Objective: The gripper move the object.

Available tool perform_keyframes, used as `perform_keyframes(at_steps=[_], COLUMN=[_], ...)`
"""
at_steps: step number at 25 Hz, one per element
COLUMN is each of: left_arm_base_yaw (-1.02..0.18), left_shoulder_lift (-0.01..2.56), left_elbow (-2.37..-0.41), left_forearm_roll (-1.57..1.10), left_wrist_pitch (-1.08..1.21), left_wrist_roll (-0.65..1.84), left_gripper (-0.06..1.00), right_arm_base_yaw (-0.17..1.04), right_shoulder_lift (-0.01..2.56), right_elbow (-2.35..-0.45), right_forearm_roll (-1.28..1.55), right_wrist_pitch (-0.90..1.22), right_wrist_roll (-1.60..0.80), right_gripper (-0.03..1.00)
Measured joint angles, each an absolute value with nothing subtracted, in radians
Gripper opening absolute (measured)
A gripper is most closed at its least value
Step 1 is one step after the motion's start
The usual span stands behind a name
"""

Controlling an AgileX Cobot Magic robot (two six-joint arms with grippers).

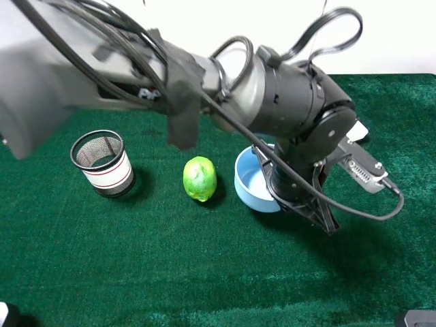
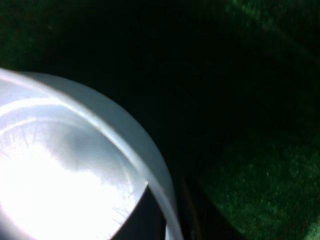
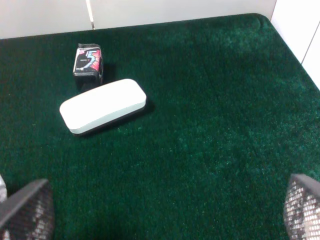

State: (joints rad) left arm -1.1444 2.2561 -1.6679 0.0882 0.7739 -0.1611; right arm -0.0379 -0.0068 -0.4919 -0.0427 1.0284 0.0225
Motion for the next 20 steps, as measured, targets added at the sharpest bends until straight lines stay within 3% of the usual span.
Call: perform_keyframes(at_steps=[12, 20], left_arm_base_yaw=[-1.148, -1.153], left_shoulder_lift=[2.288, 2.291], left_elbow=[-1.668, -1.668], left_forearm_roll=[0.072, 0.070], left_wrist_pitch=[0.783, 0.792], left_wrist_roll=[-0.161, -0.161], left_gripper=[0.08, 0.33], right_arm_base_yaw=[-0.038, -0.038], right_shoulder_lift=[-0.007, -0.007], right_elbow=[-0.492, -0.492], right_forearm_roll=[-0.043, -0.043], right_wrist_pitch=[1.028, 1.028], right_wrist_roll=[0.022, 0.022], right_gripper=[0.69, 0.69])
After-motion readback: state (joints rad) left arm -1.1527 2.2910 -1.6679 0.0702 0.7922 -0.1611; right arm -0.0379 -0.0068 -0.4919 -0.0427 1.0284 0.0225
